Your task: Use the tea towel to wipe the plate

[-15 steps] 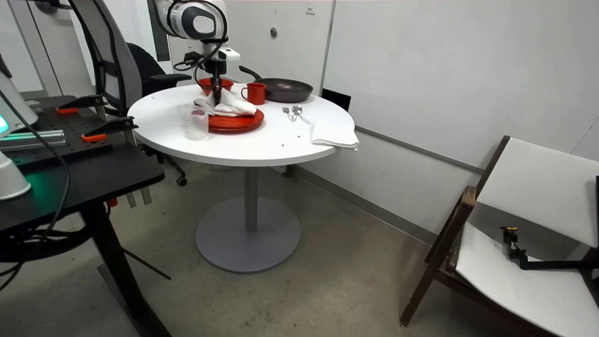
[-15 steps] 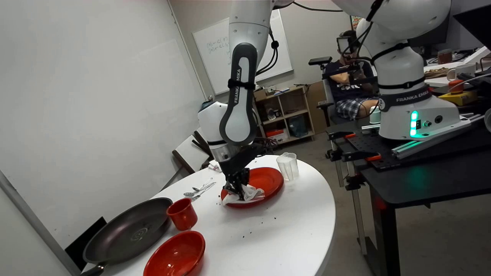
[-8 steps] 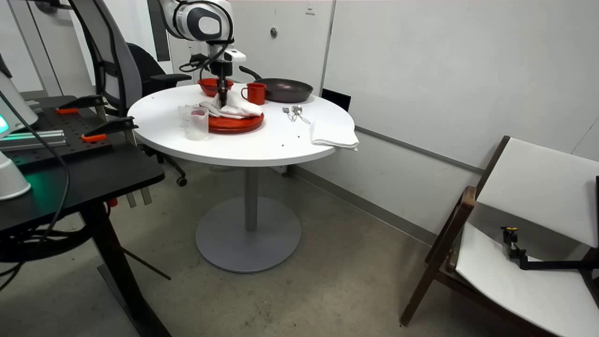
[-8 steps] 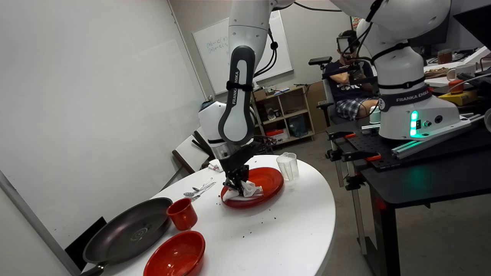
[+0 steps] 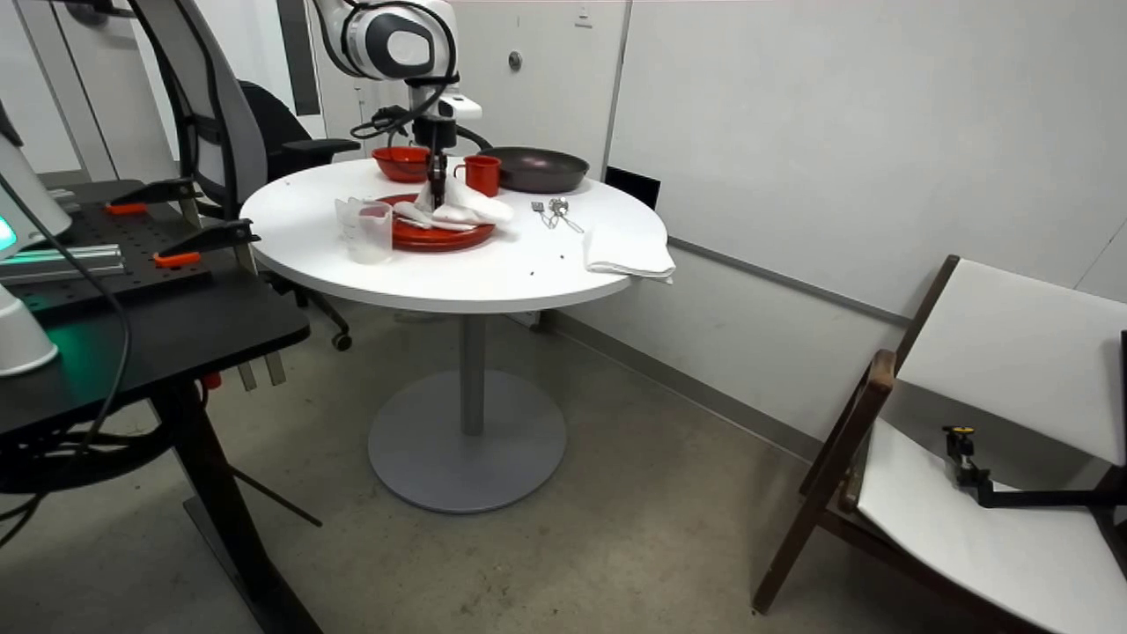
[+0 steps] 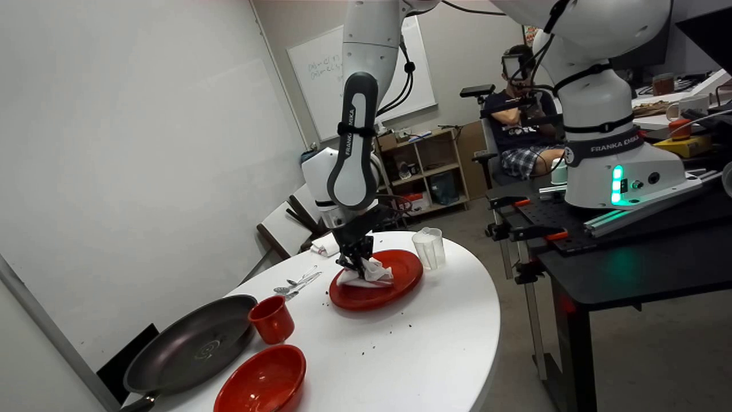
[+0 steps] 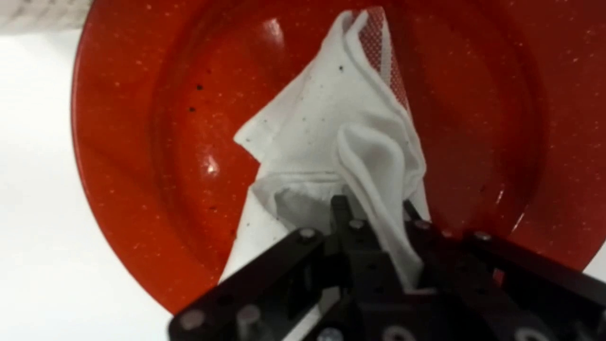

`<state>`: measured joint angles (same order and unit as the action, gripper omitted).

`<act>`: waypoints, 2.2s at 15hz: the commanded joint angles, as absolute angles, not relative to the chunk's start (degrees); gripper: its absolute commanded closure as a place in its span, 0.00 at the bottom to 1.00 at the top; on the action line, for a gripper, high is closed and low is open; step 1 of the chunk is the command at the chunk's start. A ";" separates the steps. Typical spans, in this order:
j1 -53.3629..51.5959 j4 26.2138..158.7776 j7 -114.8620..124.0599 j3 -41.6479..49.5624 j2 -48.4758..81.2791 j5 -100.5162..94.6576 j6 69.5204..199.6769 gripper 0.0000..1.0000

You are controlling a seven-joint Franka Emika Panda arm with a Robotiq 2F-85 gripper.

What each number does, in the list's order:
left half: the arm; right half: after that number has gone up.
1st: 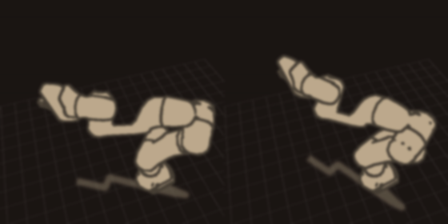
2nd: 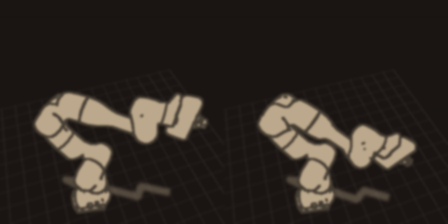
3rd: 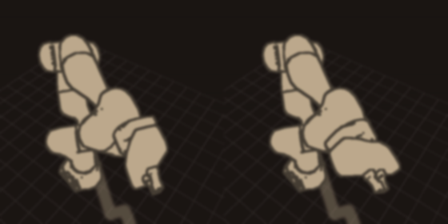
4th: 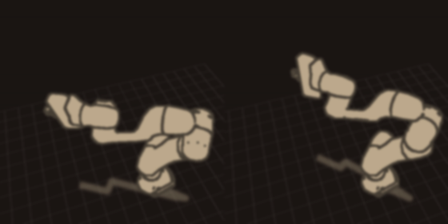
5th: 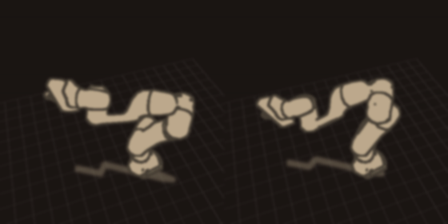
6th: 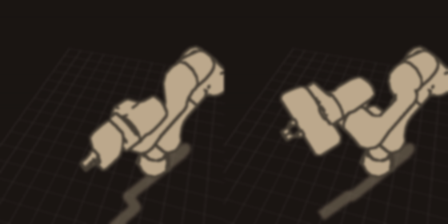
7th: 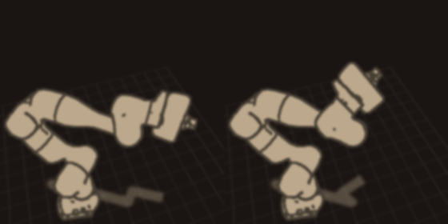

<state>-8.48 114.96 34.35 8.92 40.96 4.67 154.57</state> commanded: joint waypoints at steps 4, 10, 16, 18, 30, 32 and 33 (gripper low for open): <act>-7.03 118.44 35.56 11.06 40.24 6.77 154.90 0.92; -5.29 119.73 34.50 9.74 39.80 9.13 154.61 0.93; -3.54 118.57 32.38 5.73 40.60 12.07 153.65 0.91; -2.93 118.21 31.67 4.34 40.79 13.05 153.43 0.91; -6.59 112.53 29.57 1.22 44.52 13.16 152.19 0.96; -7.78 111.39 29.90 1.63 44.92 12.68 152.43 0.96; -8.59 111.00 30.51 2.35 45.07 12.24 152.58 0.96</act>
<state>-6.90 114.59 30.85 1.75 41.59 12.45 152.70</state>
